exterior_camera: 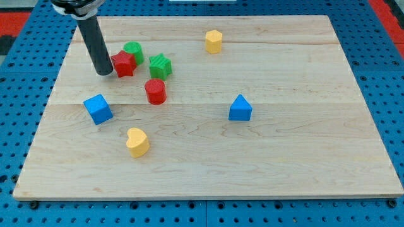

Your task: Push the green circle close to the green star

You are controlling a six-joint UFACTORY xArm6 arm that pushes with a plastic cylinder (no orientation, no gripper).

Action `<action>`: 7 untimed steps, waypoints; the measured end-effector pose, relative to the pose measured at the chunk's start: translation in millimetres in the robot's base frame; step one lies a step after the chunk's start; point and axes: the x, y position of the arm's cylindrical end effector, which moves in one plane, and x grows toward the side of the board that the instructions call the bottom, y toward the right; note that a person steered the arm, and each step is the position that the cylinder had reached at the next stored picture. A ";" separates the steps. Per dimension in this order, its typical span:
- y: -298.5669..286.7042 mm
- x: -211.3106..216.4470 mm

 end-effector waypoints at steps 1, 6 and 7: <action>-74.9 -13.8; 18.8 -64.1; 20.0 -78.8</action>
